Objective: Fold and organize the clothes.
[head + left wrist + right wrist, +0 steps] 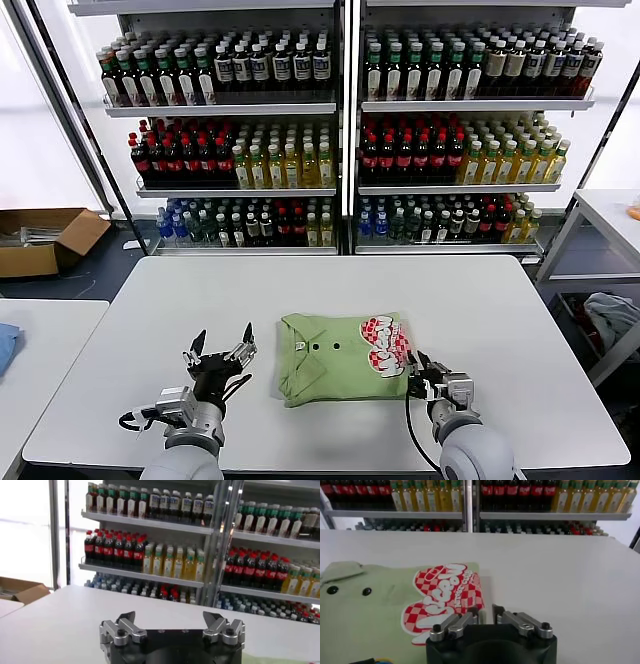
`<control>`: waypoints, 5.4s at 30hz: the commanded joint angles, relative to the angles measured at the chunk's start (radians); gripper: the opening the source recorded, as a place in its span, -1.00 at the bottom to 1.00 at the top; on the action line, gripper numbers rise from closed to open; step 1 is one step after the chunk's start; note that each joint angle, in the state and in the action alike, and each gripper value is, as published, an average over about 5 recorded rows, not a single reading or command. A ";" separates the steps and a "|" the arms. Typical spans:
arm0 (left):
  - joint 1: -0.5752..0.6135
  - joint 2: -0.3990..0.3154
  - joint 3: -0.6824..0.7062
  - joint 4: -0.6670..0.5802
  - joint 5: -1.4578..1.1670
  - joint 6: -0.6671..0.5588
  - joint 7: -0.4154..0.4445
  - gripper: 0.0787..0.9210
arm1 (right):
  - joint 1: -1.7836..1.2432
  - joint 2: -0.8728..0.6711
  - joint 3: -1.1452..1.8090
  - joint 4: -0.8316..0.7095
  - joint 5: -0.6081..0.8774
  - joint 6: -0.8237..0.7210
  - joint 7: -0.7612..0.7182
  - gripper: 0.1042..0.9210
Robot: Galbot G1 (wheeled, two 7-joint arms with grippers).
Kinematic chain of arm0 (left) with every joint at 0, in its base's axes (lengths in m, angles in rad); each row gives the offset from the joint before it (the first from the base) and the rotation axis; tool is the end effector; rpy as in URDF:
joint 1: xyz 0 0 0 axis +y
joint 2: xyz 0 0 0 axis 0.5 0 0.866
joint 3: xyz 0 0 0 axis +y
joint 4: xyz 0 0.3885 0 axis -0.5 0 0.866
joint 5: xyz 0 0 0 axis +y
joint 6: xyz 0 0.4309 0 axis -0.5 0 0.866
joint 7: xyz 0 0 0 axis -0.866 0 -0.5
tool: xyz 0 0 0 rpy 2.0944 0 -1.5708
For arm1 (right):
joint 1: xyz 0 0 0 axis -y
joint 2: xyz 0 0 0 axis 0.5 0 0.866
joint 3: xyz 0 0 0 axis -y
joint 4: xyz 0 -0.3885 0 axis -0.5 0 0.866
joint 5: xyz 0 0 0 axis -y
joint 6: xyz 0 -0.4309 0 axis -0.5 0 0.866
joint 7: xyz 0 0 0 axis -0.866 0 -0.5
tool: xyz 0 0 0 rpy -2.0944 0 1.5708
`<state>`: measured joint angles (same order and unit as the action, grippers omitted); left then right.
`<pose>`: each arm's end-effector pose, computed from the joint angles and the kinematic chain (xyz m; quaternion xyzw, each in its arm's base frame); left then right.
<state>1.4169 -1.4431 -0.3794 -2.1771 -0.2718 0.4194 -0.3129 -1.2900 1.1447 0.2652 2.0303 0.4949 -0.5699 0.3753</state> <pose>0.2732 -0.0323 -0.2649 0.0259 -0.9901 0.0690 0.1198 0.3094 0.0083 -0.3038 0.0402 -0.9680 0.0194 0.2471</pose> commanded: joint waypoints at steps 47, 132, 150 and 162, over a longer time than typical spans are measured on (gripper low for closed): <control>0.002 -0.025 0.047 0.055 0.043 -0.020 0.016 0.77 | -0.083 0.122 -0.050 0.140 -0.153 0.108 -0.049 0.76; 0.016 -0.035 -0.024 0.050 0.150 -0.215 0.063 0.77 | -0.183 0.111 0.236 0.082 -0.267 0.184 -0.005 0.76; 0.024 -0.045 -0.032 0.056 0.204 -0.213 0.098 0.77 | -0.194 0.112 0.240 0.116 -0.253 0.190 -0.004 0.76; 0.026 -0.051 -0.031 0.054 0.199 -0.200 0.094 0.77 | -0.190 0.106 0.238 0.115 -0.253 0.191 -0.012 0.76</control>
<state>1.4412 -1.4920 -0.4105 -2.1214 -0.0823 0.2126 -0.2255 -1.4750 1.2509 0.5027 2.1382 0.2414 -0.3817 0.3668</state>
